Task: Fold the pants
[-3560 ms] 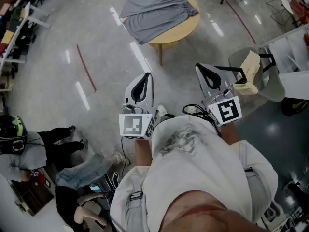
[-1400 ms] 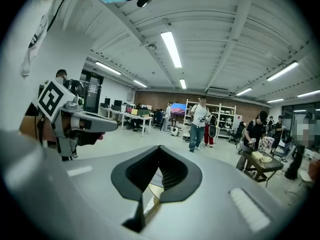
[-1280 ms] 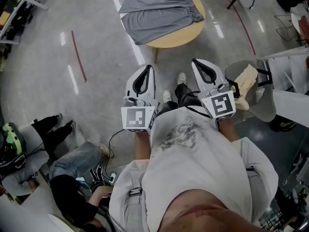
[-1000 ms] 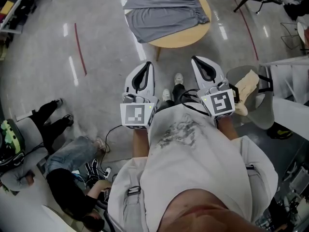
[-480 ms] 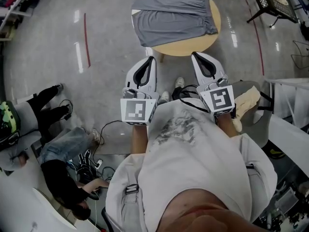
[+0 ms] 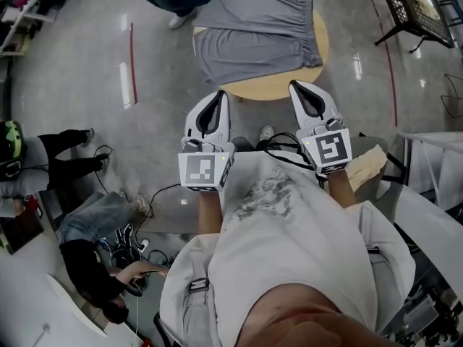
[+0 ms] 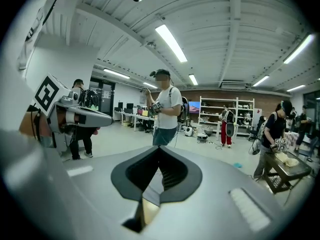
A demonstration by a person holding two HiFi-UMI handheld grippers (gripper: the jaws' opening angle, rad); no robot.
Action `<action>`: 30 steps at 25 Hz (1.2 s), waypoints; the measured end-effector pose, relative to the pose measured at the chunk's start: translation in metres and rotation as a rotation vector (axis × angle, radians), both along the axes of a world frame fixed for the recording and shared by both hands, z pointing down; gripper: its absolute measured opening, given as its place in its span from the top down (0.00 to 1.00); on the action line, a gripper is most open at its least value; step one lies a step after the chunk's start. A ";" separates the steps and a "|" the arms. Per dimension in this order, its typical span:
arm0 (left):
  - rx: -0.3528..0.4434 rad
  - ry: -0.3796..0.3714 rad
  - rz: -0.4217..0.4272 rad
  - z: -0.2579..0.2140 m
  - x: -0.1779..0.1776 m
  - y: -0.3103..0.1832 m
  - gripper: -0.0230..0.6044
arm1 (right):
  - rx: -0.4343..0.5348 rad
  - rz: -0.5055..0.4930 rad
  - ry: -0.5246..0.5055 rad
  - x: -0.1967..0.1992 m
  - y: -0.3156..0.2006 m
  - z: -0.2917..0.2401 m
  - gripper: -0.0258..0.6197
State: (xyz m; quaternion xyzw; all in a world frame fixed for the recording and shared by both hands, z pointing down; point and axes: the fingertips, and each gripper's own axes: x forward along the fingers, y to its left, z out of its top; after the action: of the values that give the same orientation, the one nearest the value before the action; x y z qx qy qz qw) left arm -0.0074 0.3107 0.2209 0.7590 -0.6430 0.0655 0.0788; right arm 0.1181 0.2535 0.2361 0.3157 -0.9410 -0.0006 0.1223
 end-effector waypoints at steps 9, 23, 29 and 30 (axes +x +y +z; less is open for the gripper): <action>-0.032 -0.010 -0.029 0.017 -0.005 -0.029 0.95 | -0.054 0.000 0.027 0.004 -0.033 0.019 0.95; -0.063 0.027 0.037 0.059 -0.052 -0.092 0.95 | -0.088 0.076 0.099 -0.021 -0.099 0.054 0.95; -0.080 0.018 0.097 0.078 -0.072 -0.122 0.95 | -0.104 0.109 0.156 -0.033 -0.128 0.072 0.95; -0.086 0.013 0.106 0.082 -0.074 -0.127 0.95 | -0.109 0.115 0.170 -0.033 -0.132 0.077 0.95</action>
State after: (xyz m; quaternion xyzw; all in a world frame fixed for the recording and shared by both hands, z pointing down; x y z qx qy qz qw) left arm -0.0814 0.1840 0.3030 0.7882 -0.5981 0.0922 0.1121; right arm 0.0851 0.1214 0.3131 0.3606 -0.9062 0.0310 0.2184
